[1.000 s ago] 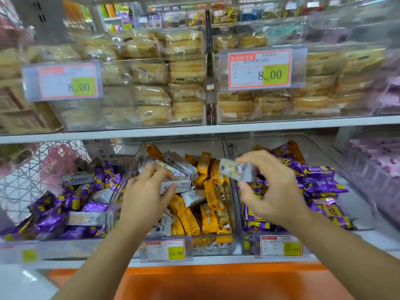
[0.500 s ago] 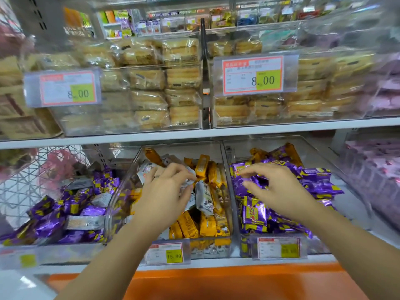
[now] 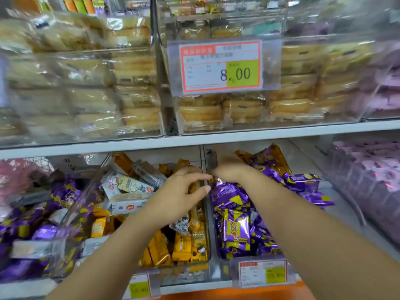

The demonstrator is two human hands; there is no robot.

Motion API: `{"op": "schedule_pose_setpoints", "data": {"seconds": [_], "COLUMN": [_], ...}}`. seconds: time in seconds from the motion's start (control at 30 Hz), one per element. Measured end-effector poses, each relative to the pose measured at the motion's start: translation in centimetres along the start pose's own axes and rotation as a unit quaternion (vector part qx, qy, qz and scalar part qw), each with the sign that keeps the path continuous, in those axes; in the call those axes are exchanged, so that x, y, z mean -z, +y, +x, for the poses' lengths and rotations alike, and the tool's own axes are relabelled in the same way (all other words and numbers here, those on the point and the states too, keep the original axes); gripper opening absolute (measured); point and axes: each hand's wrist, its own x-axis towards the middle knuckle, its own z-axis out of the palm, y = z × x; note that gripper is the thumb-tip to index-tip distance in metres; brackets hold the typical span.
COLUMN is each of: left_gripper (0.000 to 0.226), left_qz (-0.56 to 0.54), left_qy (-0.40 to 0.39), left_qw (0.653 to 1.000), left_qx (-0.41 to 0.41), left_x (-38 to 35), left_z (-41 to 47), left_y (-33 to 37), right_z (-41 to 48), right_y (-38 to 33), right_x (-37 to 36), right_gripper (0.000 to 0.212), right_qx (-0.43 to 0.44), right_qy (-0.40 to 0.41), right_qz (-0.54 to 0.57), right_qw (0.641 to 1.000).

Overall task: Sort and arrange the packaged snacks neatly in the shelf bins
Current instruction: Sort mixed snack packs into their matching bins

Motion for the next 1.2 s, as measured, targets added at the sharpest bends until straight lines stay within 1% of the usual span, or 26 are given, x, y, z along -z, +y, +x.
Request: {"op": "schedule_pose_setpoints", "data": {"seconds": [0.03, 0.07, 0.13, 0.2, 0.23, 0.3, 0.33, 0.37, 0.43, 0.5, 0.53, 0.57, 0.63, 0.67, 0.73, 0.8, 0.87, 0.93, 0.97, 1.0, 1.03, 1.07, 1.1, 1.13, 1.17, 1.2], "left_gripper": [0.035, 0.035, 0.035, 0.035, 0.035, 0.036, 0.037, 0.038, 0.044, 0.054, 0.06, 0.063, 0.062, 0.059, 0.052, 0.04, 0.035, 0.042, 0.051, 0.065, 0.078, 0.085, 0.083, 0.076, 0.067, 0.06], "left_qz": [-0.008, -0.016, -0.028, -0.033, -0.034, -0.034, -0.033, -0.035, -0.041, -0.032, -0.03, -0.037, -0.037, -0.02, 0.041, 0.119, 0.211, 0.256, 0.27, 0.281, 0.278, 0.288, 0.303, 0.32, 0.349, 0.369], "left_qy": [-0.002, -0.003, 0.001, 0.008, 0.011, 0.01, 0.01, 0.016, 0.043, 0.09, 0.111, 0.127, 0.145, 0.145, 0.119, 0.066, 0.029, -0.003, -0.029, -0.065, -0.081, -0.093, -0.09, -0.106, -0.13, -0.135], "left_qw": [1.0, 1.0, 1.0, 0.999, 0.999, 0.999, 0.999, 0.999, 0.998, 0.995, 0.993, 0.991, 0.987, 0.987, 0.988, 0.986, 0.97, 0.957, 0.953, 0.949, 0.95, 0.948, 0.943, 0.937, 0.925, 0.917], "left_qx": [-0.001, -0.002, -0.006, -0.01, -0.01, -0.009, -0.012, -0.013, -0.008, -0.014, -0.021, -0.033, -0.056, -0.063, -0.086, -0.093, -0.113, -0.139, -0.139, -0.131, -0.118, -0.102, -0.101, -0.094, -0.081, -0.064], "left_x": [0.0, -0.1, -0.3, -0.5, -0.5, -0.4, -0.4, -0.4, -0.2, 0.2, 0.4, 0.8, 1.7, 2.1, 2.6, 2.7, 2.6, 2.7, 2.6, 2.7, 2.8, 2.7, 2.5, 2.4, 2.2, 2.1], "left_z": [-0.1, -0.1, -0.3, -0.3, -0.4, -0.5, -0.6, -0.6, -0.8, -1.1, -1.4, -1.8, -2.8, -3.4, -4.4, -5.6, -7.0, -8.0, -8.5, -8.8, -9.0, -9.0, -8.9, -9.0, -9.0, -9.0], "left_y": [-0.2, -0.3, -0.4, -0.4, -0.4, -0.3, -0.2, -0.2, 0.1, 0.3, 0.3, 0.3, 0.1, -0.2, -1.4, -2.5, -3.2, -3.5, -3.4, -3.2, -3.0, -3.2, -3.3, -3.3, -3.3, -3.4], "right_z": [-0.1, -0.2, -0.1, 0.0, -0.1, -0.7, -1.3, -2.1, -3.5, -5.2, -6.1, -7.1, -8.9, -9.7, -10.7, -11.2, -11.6, -12.2, -12.4, -12.5, -12.3, -11.9, -11.6, -11.3, -11.2, -11.0], "right_y": [-0.2, -0.3, -0.2, 0.0, 0.2, 0.5, 0.6, 0.7, 0.9, 0.5, 0.0, -0.7, -2.0, -2.7, -3.6, -3.7, -3.2, -2.7, -2.3, -1.8, -1.3, -0.6, 0.1, 0.7, 1.4, 2.1], "right_x": [-0.2, -0.3, -0.4, -0.6, -0.5, -0.3, -0.3, -0.2, -0.1, 0.1, 0.3, 0.4, 0.1, -0.4, -1.5, -2.0, -2.2, -2.3, -2.2, -1.9, -1.6, -1.3, -0.9, -0.5, -0.3, -0.4], "right_gripper": [0.024, 0.022, 0.022, 0.022, 0.021, 0.01, 0.011, 0.017, 0.033, 0.036, 0.036, 0.035, 0.034, 0.033, 0.032, 0.034, 0.046, 0.052, 0.053, 0.053, 0.053, 0.053, 0.052, 0.05, 0.051, 0.055], "right_qx": [-0.001, -0.007, -0.019, -0.021, -0.008, 0.032, 0.055, 0.076, 0.115, 0.153, 0.175, 0.195, 0.241, 0.267, 0.311, 0.335, 0.348, 0.342, 0.328, 0.307, 0.282, 0.249, 0.205, 0.146, 0.08, 0.028], "right_qy": [-0.027, -0.031, 0.004, 0.051, 0.058, 0.06, 0.078, 0.107, 0.21, 0.309, 0.338, 0.348, 0.333, 0.316, 0.259, 0.195, 0.136, 0.104, 0.105, 0.123, 0.157, 0.199, 0.233, 0.244, 0.23, 0.198], "right_qz": [-0.022, -0.043, -0.052, -0.023, -0.006, 0.05, 0.081, 0.111, 0.145, 0.17, 0.182, 0.198, 0.218, 0.213, 0.186, 0.121, 0.031, 0.0, 0.007, 0.012, 0.005, -0.017, -0.048, -0.082, -0.113, -0.139], "right_qw": [0.999, 0.999, 0.998, 0.998, 0.998, 0.996, 0.992, 0.985, 0.96, 0.923, 0.907, 0.895, 0.885, 0.885, 0.895, 0.914, 0.927, 0.934, 0.939, 0.944, 0.947, 0.948, 0.949, 0.955, 0.963, 0.97]}}
